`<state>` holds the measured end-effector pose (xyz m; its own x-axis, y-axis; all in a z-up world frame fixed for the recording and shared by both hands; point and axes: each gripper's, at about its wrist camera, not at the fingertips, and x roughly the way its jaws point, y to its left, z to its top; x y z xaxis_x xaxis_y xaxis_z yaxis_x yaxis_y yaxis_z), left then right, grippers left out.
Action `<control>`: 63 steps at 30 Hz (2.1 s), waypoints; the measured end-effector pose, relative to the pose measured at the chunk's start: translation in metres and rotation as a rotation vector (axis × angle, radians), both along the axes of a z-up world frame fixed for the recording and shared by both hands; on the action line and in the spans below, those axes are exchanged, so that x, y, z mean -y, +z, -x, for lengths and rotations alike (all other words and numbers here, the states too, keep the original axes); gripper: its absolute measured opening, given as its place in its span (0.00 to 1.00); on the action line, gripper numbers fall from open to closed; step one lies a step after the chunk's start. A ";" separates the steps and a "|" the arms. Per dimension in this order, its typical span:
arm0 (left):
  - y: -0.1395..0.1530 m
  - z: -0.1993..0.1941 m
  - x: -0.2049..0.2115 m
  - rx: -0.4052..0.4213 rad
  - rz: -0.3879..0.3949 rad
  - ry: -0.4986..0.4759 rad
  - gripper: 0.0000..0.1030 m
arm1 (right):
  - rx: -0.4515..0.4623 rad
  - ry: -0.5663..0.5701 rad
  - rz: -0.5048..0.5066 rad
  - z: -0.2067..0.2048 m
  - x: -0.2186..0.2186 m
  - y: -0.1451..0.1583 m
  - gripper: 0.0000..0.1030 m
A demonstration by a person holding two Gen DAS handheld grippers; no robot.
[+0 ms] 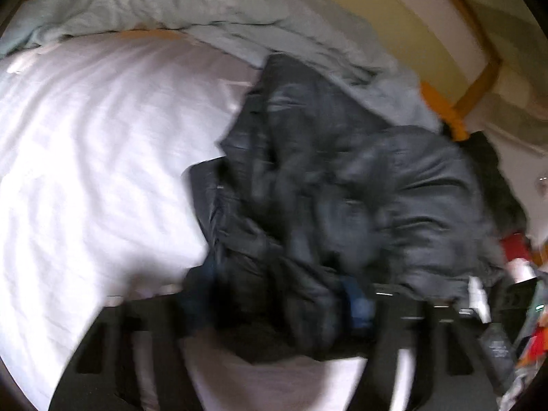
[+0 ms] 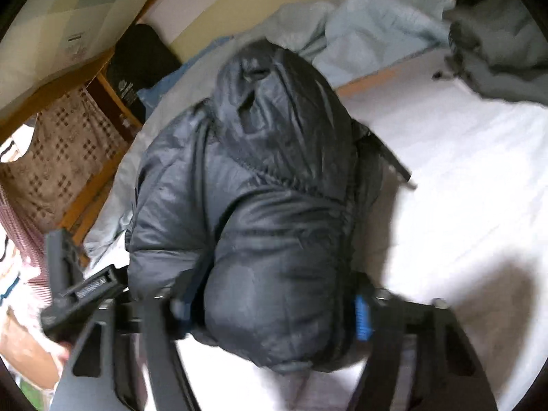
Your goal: Fold large clothes
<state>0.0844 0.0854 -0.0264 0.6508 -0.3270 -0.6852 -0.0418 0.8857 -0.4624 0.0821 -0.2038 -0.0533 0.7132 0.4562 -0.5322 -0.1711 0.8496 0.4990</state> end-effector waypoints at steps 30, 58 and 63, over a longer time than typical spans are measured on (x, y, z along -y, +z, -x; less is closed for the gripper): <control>0.195 -0.023 0.272 0.609 -0.125 -0.301 0.30 | 0.577 -0.370 0.370 0.047 0.203 0.216 0.43; 0.129 -0.101 0.388 0.620 -0.320 -0.287 0.99 | 0.368 -0.733 0.499 -0.006 0.312 0.159 1.00; 0.159 -0.049 0.356 0.826 -0.356 -0.256 1.00 | 0.444 -0.667 0.492 0.025 0.278 0.167 1.00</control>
